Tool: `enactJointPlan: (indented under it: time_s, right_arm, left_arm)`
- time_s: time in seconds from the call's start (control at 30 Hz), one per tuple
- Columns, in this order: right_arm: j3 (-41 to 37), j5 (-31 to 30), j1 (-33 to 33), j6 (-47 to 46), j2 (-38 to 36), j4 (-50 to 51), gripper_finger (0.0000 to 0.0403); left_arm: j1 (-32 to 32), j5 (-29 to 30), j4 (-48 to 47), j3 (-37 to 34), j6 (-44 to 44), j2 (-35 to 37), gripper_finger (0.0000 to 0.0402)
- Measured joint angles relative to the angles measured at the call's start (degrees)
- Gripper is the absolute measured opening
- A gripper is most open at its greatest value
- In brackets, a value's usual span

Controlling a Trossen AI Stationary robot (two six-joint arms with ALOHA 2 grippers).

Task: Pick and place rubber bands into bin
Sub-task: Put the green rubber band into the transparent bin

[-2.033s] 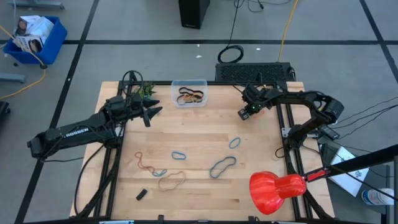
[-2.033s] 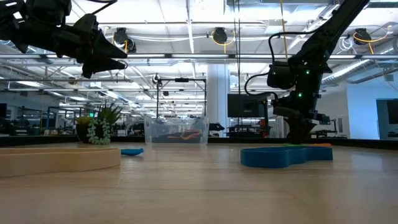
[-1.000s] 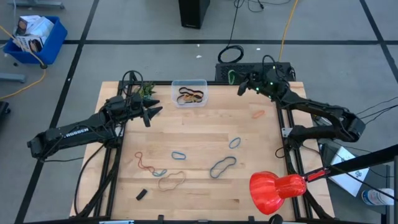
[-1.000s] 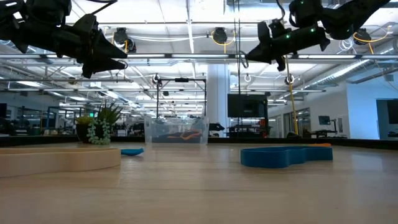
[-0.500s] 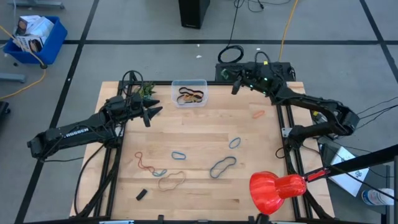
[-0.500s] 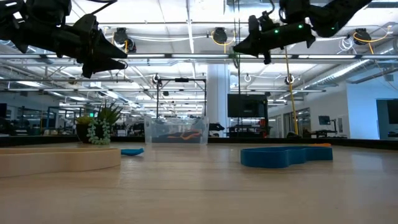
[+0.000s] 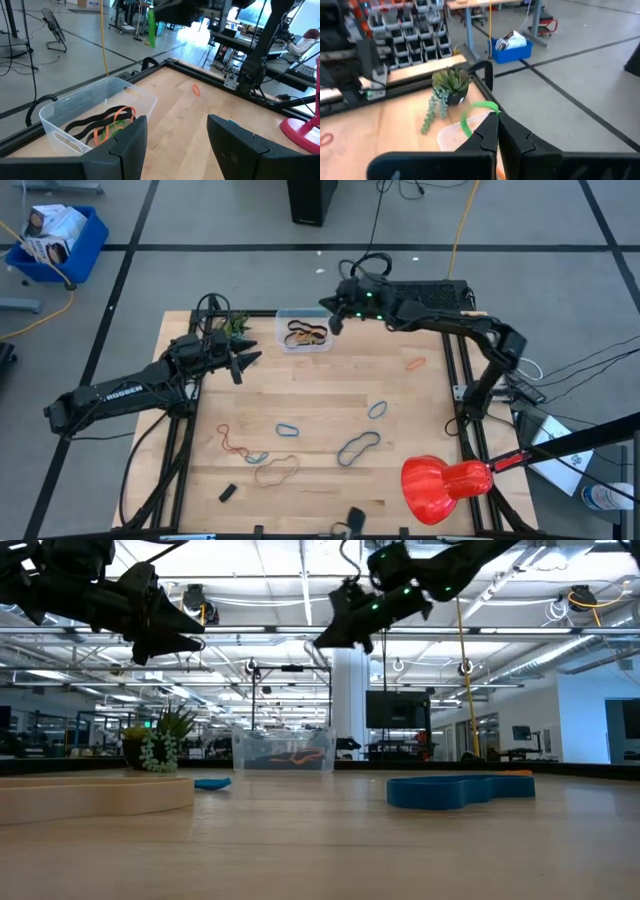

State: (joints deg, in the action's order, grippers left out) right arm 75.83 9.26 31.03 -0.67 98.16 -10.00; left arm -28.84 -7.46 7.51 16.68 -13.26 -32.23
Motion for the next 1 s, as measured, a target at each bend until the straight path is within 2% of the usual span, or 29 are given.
enactJointPlan:
  time_s: [0.47, 1.0]
  right_arm:
    - [1.47, 0.04, -0.04, 0.48, 15.38, 3.01, 0.0000]
    - [1.47, -0.11, -0.07, 0.48, 16.44, 4.24, 0.0002]
  left_arm:
    - [0.01, 0.00, -0.02, 0.00, -0.06, -0.02, 0.0214]
    - [0.00, 0.00, -0.04, 0.00, -0.07, -0.02, 0.0214]
